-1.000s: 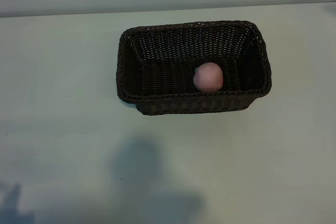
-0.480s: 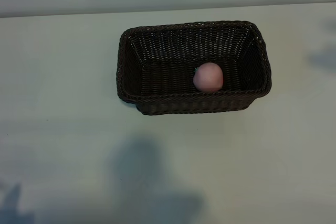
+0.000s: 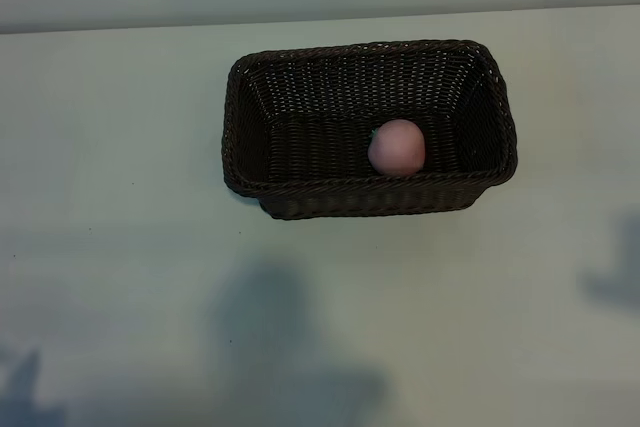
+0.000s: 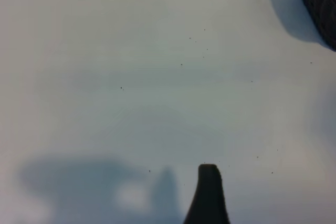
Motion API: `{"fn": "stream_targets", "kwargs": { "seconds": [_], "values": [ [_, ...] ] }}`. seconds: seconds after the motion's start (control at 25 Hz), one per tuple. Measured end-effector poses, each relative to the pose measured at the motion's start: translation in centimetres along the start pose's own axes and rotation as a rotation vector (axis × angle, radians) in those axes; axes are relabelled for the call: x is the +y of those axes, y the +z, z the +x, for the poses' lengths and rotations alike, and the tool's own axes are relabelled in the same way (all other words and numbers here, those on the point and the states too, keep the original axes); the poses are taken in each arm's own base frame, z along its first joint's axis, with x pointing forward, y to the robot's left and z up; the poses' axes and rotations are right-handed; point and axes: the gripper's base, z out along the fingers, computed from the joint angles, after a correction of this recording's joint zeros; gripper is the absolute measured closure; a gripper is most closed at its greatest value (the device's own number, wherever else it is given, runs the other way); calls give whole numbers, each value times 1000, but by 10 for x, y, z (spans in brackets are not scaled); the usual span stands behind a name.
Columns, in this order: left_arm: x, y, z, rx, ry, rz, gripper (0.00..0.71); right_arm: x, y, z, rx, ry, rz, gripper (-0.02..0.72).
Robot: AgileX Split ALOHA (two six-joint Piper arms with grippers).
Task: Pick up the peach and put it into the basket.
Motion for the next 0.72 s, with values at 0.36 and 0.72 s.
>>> {"fn": "stream_targets", "kwargs": {
  "seconds": [0.36,0.72],
  "values": [
    [0,0,0,-1,0,0,120,-7,-21,54,-81,-37,34,127],
    [0,0,0,-1,1,0,120,-16,-11,100,-84,-37,-73,127]
  ]
}}
